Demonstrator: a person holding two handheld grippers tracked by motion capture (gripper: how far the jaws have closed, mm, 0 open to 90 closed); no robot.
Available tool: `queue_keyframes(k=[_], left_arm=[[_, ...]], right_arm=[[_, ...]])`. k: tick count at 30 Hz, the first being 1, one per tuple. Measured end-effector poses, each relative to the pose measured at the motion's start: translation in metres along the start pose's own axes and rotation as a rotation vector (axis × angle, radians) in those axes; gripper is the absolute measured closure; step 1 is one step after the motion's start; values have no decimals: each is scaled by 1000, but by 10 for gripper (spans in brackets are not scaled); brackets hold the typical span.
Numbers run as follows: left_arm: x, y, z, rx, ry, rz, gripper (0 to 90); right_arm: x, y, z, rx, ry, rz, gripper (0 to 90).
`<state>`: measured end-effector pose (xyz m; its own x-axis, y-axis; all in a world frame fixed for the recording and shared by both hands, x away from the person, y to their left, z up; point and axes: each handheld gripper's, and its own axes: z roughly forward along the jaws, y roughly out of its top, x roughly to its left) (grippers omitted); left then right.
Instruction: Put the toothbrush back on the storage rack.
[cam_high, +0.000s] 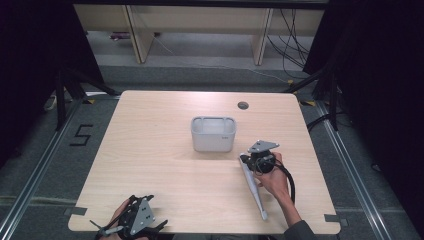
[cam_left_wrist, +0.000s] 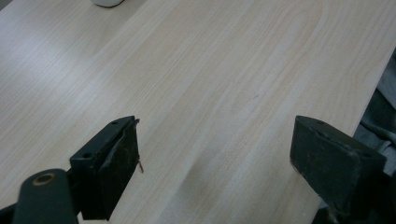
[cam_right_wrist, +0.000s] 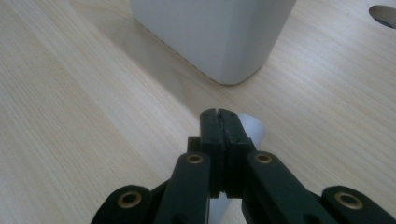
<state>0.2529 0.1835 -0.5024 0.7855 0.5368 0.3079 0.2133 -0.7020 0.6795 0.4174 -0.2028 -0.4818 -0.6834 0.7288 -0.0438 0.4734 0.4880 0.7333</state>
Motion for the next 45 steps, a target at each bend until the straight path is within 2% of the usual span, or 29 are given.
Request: queue_keyframes(k=[2,3,7,8,9,11,12,13,14,15,17,20,22,23,24,25,26,28,29,30,31,33,35,36,37,39,40,42,45], left_arm=[[-1,0,0,-3,11,2,151],[0,0,0,-4,11,3,151],[-1,0,0,-4,10,4,150],[0,0,-1,0,0,4,150],[0,0,-1,-3,2,3,151],[0,1,-1,-5,11,4,151],[0,1,-1,-7,11,4,151],[-1,1,-1,-8,11,3,150],[-1,1,-1,-7,11,3,151],[-1,0,-1,-7,10,3,150],[0,1,-1,-6,11,3,151],[0,1,-2,-8,1,2,151],[-2,1,0,-21,42,-3,151],[-1,1,0,-18,24,-4,151],[-1,1,0,-18,24,-4,151],[-1,1,-2,-8,11,4,151],[-1,1,-1,-9,13,3,151],[-1,1,-1,-15,29,0,150],[-1,1,-1,-19,24,-4,150],[0,1,-3,-7,10,7,150],[0,1,-3,-8,1,5,151],[0,1,-3,-7,1,7,150],[0,1,-3,-5,0,6,151],[0,1,-2,-9,2,1,151],[-2,1,-1,-19,29,-4,150],[-1,1,0,-18,30,-3,150],[-1,1,-1,-16,25,-4,151],[-1,0,-1,-15,20,-4,150],[0,1,-3,-1,-2,6,151]], right_arm=[[-3,1,5,3,7,-33,900],[-1,2,6,12,8,1,900],[-4,6,11,28,14,-20,898],[-5,7,14,28,24,-41,896],[-4,7,14,36,24,-19,895],[-4,7,17,47,27,-21,894],[-5,7,19,50,26,-44,894],[-8,7,21,38,31,-95,893],[-7,6,21,33,26,-85,893],[-4,5,20,52,17,-31,891],[-6,5,18,72,21,-43,888],[-7,3,18,58,14,-32,886],[-9,2,15,83,17,-25,886],[-11,0,14,87,17,-15,885],[-11,0,14,87,17,-15,885],[-11,-2,15,68,11,-17,885],[-12,-3,13,94,17,-12,885],[-12,-6,13,82,12,-18,885],[-13,-6,11,103,17,-19,885],[-13,-7,11,92,14,-9,884],[-14,-9,9,107,13,-18,884],[-14,-10,7,113,12,-19,883],[-15,-13,4,107,4,7,881],[-15,-13,4,107,4,7,881],[-18,-14,2,98,-3,5,882],[-19,-15,0,109,-4,6,882],[-20,-16,0,92,-11,6,882],[-20,-17,-4,107,-6,29,881],[-23,-21,-7,111,-15,18,882]])
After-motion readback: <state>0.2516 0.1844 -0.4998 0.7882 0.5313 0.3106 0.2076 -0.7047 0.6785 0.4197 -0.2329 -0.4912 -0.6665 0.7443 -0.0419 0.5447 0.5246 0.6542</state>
